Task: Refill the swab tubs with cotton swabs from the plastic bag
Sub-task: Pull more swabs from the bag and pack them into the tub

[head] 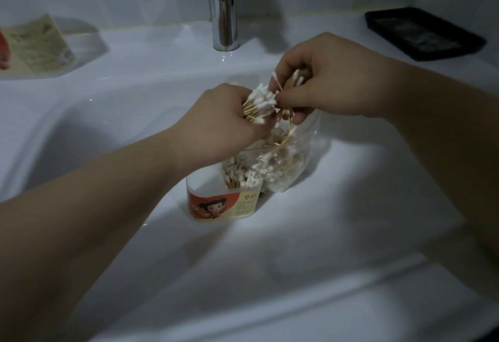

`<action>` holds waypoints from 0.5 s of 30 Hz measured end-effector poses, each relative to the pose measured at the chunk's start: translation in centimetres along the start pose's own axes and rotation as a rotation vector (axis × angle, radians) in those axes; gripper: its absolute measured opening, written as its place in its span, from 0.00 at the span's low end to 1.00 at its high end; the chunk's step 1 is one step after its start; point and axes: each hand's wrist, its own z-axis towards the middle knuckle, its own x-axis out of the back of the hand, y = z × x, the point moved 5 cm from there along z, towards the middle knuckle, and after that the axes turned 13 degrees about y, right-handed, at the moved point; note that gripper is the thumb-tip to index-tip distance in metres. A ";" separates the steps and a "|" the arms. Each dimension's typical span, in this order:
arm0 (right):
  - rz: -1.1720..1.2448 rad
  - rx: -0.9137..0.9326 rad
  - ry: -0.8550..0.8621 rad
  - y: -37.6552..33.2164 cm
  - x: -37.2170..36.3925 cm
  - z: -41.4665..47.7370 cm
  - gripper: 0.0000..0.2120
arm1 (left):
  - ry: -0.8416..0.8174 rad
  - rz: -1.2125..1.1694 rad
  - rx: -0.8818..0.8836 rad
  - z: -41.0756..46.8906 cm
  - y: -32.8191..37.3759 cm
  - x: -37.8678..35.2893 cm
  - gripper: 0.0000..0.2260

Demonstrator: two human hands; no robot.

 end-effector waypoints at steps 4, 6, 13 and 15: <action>0.012 -0.027 0.037 0.3 0.7 0.1 0.05 | -0.025 -0.074 0.076 -0.1 -0.1 -0.1 0.12; 0.069 -0.047 0.047 0.3 1.0 0.1 0.05 | -0.033 -0.101 0.127 -0.1 -0.3 -0.2 0.12; 0.154 -0.090 0.018 0.1 1.1 -0.2 0.05 | 0.042 -0.199 0.220 0.4 -1.2 -0.1 0.10; 0.169 -0.105 -0.010 0.0 0.9 -0.3 0.05 | 0.099 -0.213 0.177 0.5 -1.0 0.2 0.11</action>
